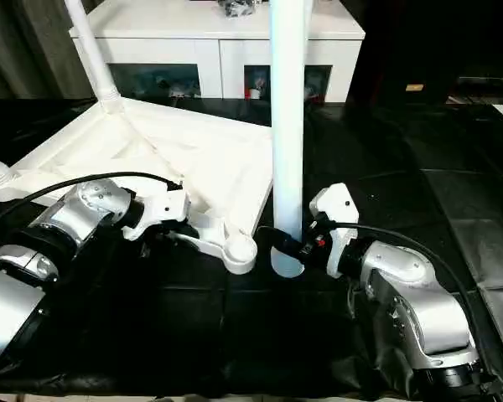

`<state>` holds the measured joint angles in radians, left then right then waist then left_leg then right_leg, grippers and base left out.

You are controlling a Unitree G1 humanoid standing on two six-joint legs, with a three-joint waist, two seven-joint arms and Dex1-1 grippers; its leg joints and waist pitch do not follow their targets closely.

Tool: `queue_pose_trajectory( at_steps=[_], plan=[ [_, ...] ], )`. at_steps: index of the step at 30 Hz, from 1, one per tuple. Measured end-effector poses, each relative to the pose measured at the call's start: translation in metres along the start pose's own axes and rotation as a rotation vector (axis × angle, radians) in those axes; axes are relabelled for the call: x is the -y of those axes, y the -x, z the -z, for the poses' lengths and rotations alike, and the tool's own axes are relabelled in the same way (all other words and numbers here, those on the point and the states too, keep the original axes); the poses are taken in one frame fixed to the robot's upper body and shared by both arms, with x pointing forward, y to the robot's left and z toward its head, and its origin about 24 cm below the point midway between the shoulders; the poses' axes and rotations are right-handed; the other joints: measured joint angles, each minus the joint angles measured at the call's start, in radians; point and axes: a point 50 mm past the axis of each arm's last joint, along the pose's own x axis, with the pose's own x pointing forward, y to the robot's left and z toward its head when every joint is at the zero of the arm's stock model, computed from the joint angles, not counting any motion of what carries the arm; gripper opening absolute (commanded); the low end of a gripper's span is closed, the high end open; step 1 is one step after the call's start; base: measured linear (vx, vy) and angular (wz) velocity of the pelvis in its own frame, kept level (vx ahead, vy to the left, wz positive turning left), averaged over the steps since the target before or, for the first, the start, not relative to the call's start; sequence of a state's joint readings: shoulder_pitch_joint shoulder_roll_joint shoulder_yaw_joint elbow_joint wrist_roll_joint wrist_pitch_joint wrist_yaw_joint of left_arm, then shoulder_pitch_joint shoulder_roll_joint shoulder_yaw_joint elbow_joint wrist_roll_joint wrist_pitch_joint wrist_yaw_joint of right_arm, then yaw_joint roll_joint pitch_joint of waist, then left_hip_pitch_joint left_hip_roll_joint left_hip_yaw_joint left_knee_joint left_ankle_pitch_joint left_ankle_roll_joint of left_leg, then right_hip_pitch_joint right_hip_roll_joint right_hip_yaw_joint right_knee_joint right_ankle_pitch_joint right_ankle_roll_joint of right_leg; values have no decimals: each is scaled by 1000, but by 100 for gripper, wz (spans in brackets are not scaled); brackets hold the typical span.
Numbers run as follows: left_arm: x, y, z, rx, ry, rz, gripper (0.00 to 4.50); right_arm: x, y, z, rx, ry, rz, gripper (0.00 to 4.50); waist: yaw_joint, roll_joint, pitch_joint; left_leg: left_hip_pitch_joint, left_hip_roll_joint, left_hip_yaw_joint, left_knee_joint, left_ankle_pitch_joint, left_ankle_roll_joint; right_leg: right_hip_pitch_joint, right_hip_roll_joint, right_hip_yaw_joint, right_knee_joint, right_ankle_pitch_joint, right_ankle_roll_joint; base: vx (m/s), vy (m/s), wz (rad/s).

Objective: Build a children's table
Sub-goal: Insert table leg to table base

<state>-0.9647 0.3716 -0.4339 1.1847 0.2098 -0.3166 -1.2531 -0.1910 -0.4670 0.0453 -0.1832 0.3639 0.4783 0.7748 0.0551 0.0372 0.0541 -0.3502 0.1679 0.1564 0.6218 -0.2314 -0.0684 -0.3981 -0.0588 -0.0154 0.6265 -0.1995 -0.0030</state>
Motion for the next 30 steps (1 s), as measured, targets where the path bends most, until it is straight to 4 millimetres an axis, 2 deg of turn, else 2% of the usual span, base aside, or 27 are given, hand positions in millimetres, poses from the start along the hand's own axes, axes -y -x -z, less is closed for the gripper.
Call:
queue_pose_trajectory(
  at_steps=[5, 7, 12, 18, 24, 30],
  plan=[
    [0, 0, 0, -41, -27, 13, 74, 0, 0, 0, 0, 0, 1, 184, -4, 2, -1, 0, 0, 1, -1, 0, 0, 1, 0, 0, -1, 0, 0, 0, 0, 0],
    [0, 0, 0, -53, -34, 10, 45, 0, 0, 0, 0, 0, 1, 184, -6, 4, -2, 0, 0, 1, -2, 0, 0, 1, 0, 1, -1, 0, 0, 0, 0, 0],
    [3, -2, 4, -70, -32, 2, 30, -1, -1, 0, 4, -2, 3, 184, -12, 10, -5, 2, 0, 2, -2, 0, 0, 4, 0, 2, -1, 0, 0, 0, 0, 0],
    [8, -3, 8, -44, 70, -28, 21, -2, -4, 0, 19, -14, 9, 184, -28, 14, -8, 4, 0, 3, -2, 0, 0, 4, 0, 2, -1, 0, 0, 0, 0, 0],
    [26, -4, 14, 59, 218, -100, 16, -2, -8, -2, 40, -29, 24, 184, -40, 19, -11, 4, 0, 3, -6, 0, 0, 3, 0, 2, -2, 0, 1, 0, 0, 0],
    [51, -9, 6, 115, 239, -188, 4, 6, -11, -4, 66, -90, 94, 184, -48, 19, -11, 3, 0, 5, -11, 0, 0, 2, 0, 1, -8, 0, 1, 0, 0, 0]
  ],
)
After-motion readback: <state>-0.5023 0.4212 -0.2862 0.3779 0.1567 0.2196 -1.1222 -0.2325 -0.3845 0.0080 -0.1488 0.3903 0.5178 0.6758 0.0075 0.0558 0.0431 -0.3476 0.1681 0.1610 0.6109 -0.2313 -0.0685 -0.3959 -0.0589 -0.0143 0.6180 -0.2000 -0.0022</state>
